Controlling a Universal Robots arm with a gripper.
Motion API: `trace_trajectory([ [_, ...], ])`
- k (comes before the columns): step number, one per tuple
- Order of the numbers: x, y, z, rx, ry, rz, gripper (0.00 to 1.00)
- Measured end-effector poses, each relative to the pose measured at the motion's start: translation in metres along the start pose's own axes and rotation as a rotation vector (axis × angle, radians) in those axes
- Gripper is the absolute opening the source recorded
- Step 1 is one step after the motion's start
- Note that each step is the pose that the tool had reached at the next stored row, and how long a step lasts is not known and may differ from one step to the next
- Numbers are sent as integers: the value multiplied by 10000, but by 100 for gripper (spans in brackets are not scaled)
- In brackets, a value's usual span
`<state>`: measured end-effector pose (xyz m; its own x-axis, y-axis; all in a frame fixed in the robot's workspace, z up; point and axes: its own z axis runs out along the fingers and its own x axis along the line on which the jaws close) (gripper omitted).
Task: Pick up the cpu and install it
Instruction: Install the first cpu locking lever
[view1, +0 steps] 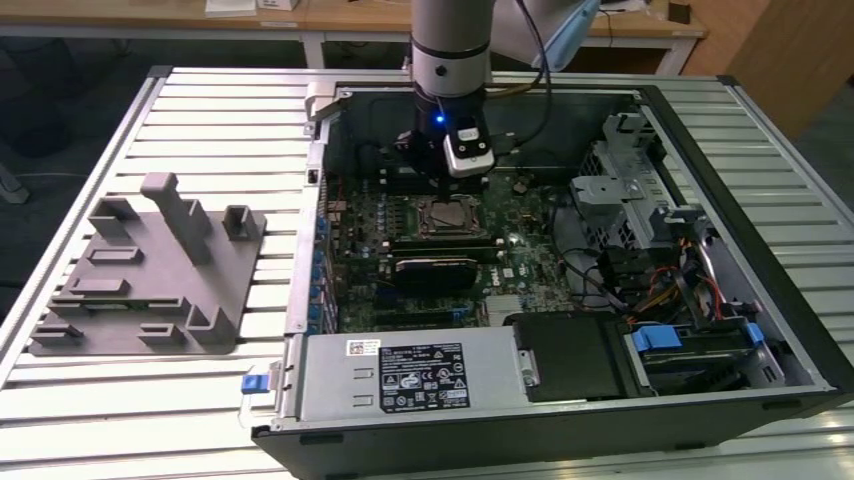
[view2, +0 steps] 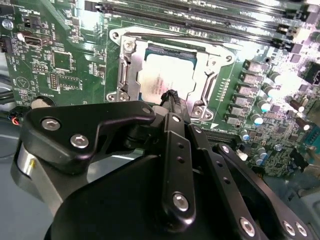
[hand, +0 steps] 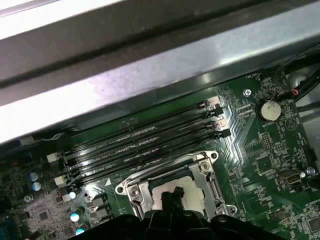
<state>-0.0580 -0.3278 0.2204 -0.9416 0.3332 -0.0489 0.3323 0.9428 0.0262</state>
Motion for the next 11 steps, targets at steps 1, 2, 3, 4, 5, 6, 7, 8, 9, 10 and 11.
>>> trace_trajectory([
  [1, -2, 1, 1, 13, -3, -83, 11],
  [2, -3, 1, 3, 27, -6, -184, 11],
  [3, -4, 2, 5, 43, -10, -281, 11],
  [4, -5, 2, 6, 60, -15, -380, 11],
  [5, -5, 2, 8, 77, -21, -495, 11],
  [6, -5, 1, 9, 84, -21, -629, 11],
  [7, -5, 1, 10, 86, -22, -786, 11],
  [8, -5, 1, 11, 87, -22, -921, 11],
  [9, -5, 1, 13, 88, -22, -1085, 11],
  [10, -5, 2, 15, 93, -25, -1233, 11],
  [11, -4, 2, 16, 114, -29, -1365, 11],
])
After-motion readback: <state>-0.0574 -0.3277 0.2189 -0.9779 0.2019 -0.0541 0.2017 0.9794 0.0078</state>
